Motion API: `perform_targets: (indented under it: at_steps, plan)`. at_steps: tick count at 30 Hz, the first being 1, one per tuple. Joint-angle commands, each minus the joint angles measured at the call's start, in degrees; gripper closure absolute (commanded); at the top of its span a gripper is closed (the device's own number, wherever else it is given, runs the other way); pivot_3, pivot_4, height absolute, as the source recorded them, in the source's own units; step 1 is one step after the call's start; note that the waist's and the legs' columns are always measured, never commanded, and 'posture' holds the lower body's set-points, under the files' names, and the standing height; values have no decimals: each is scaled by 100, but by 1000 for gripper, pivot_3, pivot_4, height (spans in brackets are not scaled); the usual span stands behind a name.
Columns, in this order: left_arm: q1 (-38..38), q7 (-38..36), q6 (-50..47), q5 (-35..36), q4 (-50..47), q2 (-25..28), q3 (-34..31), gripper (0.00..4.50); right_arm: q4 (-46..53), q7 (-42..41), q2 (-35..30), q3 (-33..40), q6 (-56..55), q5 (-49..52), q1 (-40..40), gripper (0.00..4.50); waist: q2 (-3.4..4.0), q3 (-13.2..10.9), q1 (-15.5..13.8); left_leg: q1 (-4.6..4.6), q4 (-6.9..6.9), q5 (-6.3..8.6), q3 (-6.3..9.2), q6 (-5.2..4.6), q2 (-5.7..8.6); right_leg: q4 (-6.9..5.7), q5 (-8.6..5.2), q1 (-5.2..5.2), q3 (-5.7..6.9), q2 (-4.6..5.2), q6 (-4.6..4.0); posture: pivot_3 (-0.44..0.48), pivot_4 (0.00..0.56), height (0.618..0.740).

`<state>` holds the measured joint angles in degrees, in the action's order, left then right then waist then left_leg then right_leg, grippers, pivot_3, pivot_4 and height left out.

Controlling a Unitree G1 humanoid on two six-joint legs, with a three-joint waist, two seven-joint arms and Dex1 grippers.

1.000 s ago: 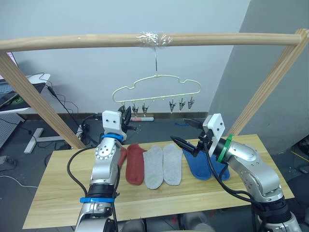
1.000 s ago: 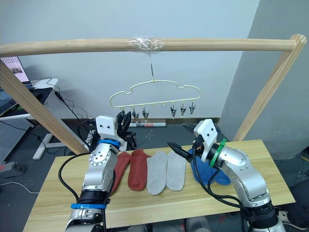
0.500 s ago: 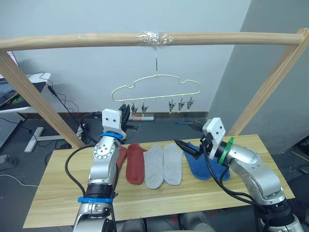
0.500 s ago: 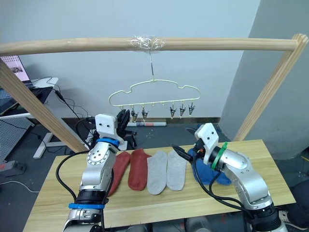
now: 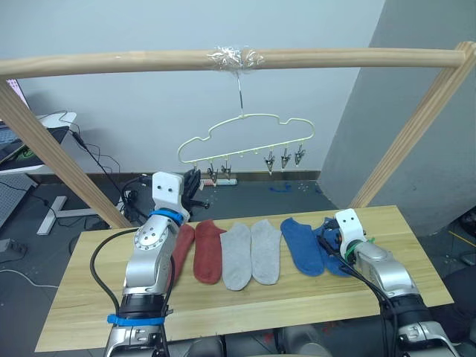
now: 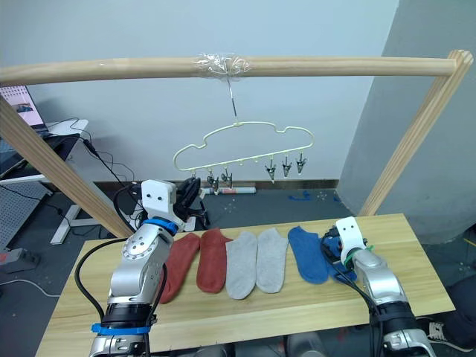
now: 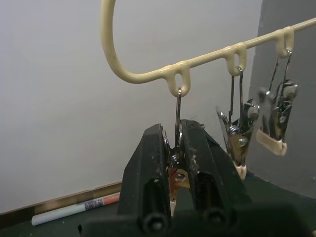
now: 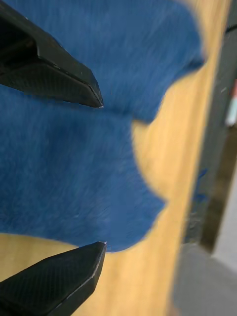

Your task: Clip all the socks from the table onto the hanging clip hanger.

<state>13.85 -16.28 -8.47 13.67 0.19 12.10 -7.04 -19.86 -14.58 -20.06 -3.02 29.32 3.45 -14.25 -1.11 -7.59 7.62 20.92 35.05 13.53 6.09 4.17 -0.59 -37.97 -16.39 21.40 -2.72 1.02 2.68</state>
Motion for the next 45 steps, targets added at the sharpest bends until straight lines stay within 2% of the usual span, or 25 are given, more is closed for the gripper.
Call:
perform_targets:
  at_steps: [1,4,5,6,12,17,20,21,24,27,31,37,45]
  plan:
    - [-148,26,-90,14,-281,44,-43,4352,-570,-15,23,87,-179,-81,-209,0,2,0,-3,0,0,0,-1,0,0,0,0,0,-1,0,0,-96,114,740]
    - [-204,20,-115,0,-341,65,-42,4352,-939,9,38,131,-257,-90,-273,0,0,1,-19,-3,0,0,-2,0,-1,0,0,-3,-2,0,0,-90,111,740]
    - [-211,20,-127,-1,-353,71,-48,4352,-1049,34,37,153,-280,-95,-287,374,-1,2,-28,-7,0,0,0,0,-1,-1,0,-6,0,0,0,-90,111,740]
    - [-216,26,-147,2,-371,77,-60,4352,-1143,48,57,236,-248,-38,-278,561,0,2,-38,-10,0,0,1,0,-1,-2,0,-9,1,0,0,-82,107,740]
    - [-254,57,-186,2,-444,96,-96,4352,-975,-6,191,554,47,231,-85,2699,-1,13,-128,-16,3,-1,0,0,0,0,3,-18,0,0,5,-82,100,740]
    - [-290,44,-313,92,-495,54,-92,4352,-282,-143,66,402,128,129,263,4465,-1,15,-166,-13,2,0,1,0,0,2,3,-15,1,0,5,-75,97,740]
    - [-294,-19,-441,180,-515,77,-96,4352,261,-295,-43,306,195,118,487,4465,0,16,-180,-12,2,0,1,0,-1,2,3,-12,0,0,5,-75,94,740]
    - [-285,-18,-680,427,-557,35,-204,4352,687,-433,-181,171,18,28,634,4465,1,16,-180,-12,2,0,0,0,-1,1,3,-11,-1,0,5,-71,94,740]
    - [-201,86,-1752,1556,-721,-144,-674,4352,1916,-879,-795,-342,-574,-425,1036,4465,13,13,-180,-6,0,0,-4,0,0,1,3,-3,-4,1,6,-72,96,740]
    - [-45,310,-3034,3009,-648,-229,-1318,4352,3044,-1337,-1320,-675,-1153,-670,1291,4465,15,8,-138,-8,1,0,-7,0,-1,-1,2,0,-6,0,6,-80,106,740]
    - [193,942,-4083,4782,-500,-359,-2044,4352,4059,-1976,-1330,-955,-1392,-270,1401,4465,2,4,-106,-14,1,0,3,1,-13,-2,2,-4,3,-12,7,-82,108,740]
    - [359,1933,-4470,6520,-418,-539,-2409,4352,4087,-2259,-755,-1328,-1744,-87,805,4465,-16,-7,-131,-7,2,1,2,4,-7,6,2,-5,0,-5,7,-76,109,740]
    - [233,2382,-4341,7193,-574,-533,-2146,4352,3599,-2528,-407,-1608,-2521,-289,148,4465,-19,-9,-258,-5,0,1,7,6,-7,8,2,-2,4,-6,6,-64,113,740]
